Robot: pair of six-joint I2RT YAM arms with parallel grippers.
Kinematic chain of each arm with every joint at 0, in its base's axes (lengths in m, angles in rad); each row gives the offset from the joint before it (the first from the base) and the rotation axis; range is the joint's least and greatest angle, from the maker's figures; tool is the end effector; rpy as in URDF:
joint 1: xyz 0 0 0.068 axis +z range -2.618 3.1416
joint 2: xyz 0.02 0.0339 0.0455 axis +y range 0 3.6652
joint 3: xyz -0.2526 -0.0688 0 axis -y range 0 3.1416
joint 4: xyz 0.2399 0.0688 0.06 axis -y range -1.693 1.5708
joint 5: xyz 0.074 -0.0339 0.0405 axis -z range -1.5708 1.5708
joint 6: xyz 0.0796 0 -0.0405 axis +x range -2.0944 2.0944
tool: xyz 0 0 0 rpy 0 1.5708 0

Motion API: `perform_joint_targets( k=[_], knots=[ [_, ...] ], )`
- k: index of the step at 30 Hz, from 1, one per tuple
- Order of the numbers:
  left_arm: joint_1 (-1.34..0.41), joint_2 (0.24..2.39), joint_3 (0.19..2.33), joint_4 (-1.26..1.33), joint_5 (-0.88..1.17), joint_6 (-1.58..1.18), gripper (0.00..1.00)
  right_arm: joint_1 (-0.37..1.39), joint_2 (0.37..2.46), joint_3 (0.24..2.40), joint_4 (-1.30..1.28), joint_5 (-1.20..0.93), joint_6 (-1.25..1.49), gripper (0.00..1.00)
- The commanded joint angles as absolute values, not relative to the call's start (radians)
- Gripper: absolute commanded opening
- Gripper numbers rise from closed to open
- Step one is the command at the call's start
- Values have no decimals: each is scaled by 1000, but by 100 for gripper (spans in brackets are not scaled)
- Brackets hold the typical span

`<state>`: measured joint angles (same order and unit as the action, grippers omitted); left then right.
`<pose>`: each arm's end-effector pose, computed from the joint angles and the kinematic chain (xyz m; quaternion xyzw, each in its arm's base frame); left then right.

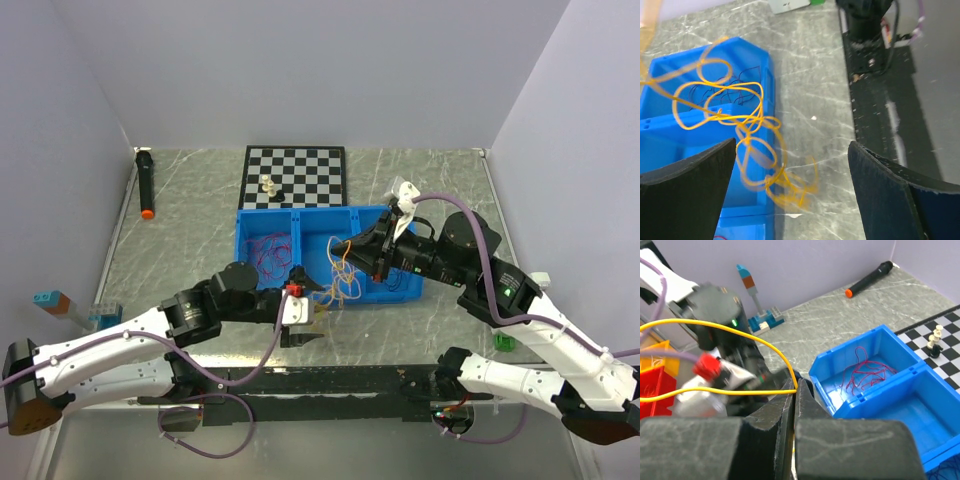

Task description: Untangle the cables

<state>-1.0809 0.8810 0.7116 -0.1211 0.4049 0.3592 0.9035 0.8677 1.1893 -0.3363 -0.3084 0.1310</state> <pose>0.0885 -0.2326 0.2849 0.6084 0.5114 -0.3575 0.4905 0.1142 0.1839 0.4367 -0.3650 0.6114 0.4380 0.5487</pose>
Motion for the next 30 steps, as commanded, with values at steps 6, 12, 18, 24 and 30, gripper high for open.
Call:
perform_joint_targets(
  k=[6, 12, 18, 24, 30],
  knots=[
    [-1115, 907, 588, 161, 189, 457, 82, 920, 868, 1256, -268, -351, 161, 0],
    [-1115, 877, 578, 172, 166, 443, 26, 930, 871, 1270, -287, -351, 156, 0],
    [-1115, 856, 566, 149, 216, 443, 2, 934, 873, 1299, -308, -330, 144, 0],
    [-1115, 822, 557, -99, 412, 653, 1, 934, 885, 1491, -426, -200, 29, 0],
    [-1114, 770, 532, -518, 394, 1061, 1, 934, 841, 1606, -468, -17, -78, 0]
  ],
)
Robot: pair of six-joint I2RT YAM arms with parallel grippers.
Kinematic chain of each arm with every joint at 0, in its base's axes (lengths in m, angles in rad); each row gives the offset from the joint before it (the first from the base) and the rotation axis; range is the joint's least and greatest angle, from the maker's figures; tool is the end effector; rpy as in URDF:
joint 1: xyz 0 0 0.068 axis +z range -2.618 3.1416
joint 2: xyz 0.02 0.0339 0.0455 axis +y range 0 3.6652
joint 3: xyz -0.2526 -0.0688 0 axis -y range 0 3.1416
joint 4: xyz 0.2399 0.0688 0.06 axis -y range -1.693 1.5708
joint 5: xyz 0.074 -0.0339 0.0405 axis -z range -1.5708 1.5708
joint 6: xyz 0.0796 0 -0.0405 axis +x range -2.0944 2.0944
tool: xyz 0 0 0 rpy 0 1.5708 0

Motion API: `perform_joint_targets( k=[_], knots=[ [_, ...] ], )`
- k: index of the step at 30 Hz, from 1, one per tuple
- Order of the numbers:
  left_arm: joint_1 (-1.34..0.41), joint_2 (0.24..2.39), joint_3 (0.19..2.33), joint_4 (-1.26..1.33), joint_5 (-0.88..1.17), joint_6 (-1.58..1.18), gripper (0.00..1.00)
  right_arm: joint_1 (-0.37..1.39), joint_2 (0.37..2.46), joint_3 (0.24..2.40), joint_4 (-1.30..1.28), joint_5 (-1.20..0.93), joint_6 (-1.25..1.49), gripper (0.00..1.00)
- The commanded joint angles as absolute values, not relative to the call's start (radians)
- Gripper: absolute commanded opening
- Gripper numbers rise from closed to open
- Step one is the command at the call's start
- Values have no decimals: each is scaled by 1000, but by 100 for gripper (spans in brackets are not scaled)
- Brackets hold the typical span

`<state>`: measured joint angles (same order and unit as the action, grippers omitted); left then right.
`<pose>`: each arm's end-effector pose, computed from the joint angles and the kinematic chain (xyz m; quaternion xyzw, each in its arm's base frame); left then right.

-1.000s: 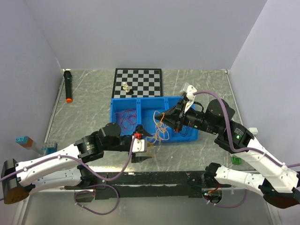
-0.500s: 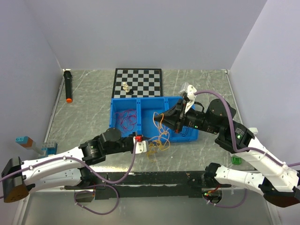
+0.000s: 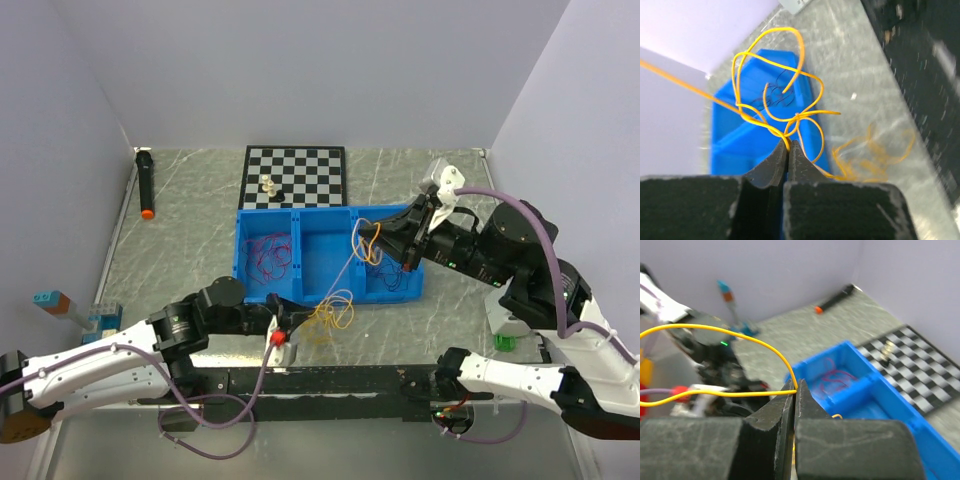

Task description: Untangle the cables

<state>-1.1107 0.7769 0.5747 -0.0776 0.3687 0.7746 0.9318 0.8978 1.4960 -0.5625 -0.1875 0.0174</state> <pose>0.0762 -0.2183 0.2602 0.7002 0.3722 -0.2433 0.5586 0.0949 0.1526 0.5011 -0.3656 0.5906 0.3852 0.6076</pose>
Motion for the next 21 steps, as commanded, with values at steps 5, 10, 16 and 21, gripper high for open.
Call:
perform_joint_targets(
  k=[5, 10, 16, 21],
  knots=[
    [-1114, 741, 500, -738, 371, 1211, 1, 934, 799, 1646, -459, 153, -158, 0],
    [-1112, 713, 440, -796, 310, 1327, 1, 934, 776, 1724, -448, 271, -244, 0],
    [-1108, 693, 440, -606, 298, 1162, 1, 934, 790, 1796, -494, 262, -241, 0],
    [-1106, 693, 512, -371, 225, 898, 39, 934, 793, 1760, -494, 212, -204, 0]
  ],
)
